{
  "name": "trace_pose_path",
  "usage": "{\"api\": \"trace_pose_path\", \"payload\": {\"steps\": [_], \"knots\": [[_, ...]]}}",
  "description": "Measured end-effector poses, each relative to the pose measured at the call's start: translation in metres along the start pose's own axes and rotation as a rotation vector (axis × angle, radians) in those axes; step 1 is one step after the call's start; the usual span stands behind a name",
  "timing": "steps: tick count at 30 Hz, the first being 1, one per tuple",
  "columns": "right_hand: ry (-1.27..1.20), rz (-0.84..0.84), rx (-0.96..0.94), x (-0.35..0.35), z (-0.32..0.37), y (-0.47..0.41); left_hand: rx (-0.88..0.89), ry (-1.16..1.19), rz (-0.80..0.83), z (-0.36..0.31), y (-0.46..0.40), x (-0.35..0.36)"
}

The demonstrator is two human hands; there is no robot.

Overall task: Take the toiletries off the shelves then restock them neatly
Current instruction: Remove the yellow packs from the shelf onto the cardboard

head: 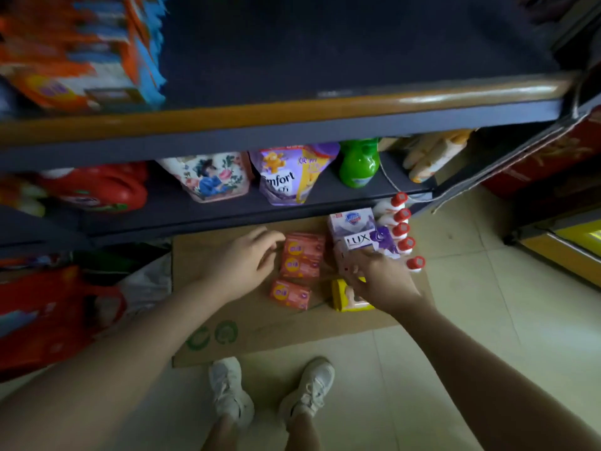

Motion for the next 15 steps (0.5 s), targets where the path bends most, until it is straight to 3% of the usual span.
{"api": "trace_pose_path", "payload": {"steps": [3,6,8,12,15], "knots": [[0.162,0.137,0.001,0.031,-0.033,0.012,-0.045,0.037,0.081,-0.003,0.005,0.043],[0.185,-0.027,-0.184,0.041,-0.035,0.01,-0.047,0.077,0.114,-0.011,0.009,0.07],[0.198,-0.044,-0.216,0.049,-0.043,0.013,-0.061,0.086,0.157,-0.015,0.012,0.085],[0.244,0.226,0.015,0.074,-0.083,0.012,-0.116,0.102,0.207,-0.019,0.011,0.107],[0.362,0.299,0.021,0.083,-0.088,0.003,-0.156,0.125,0.218,-0.022,0.009,0.118]]}}
Point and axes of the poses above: each hand's wrist, its own y-axis away from the middle knuckle, its own x-axis out of the palm, z = x × y, the point moved 5 cm from there along -y, towards the middle knuckle, and after that the axes turned 12 degrees about -y, right-handed, at the moved point
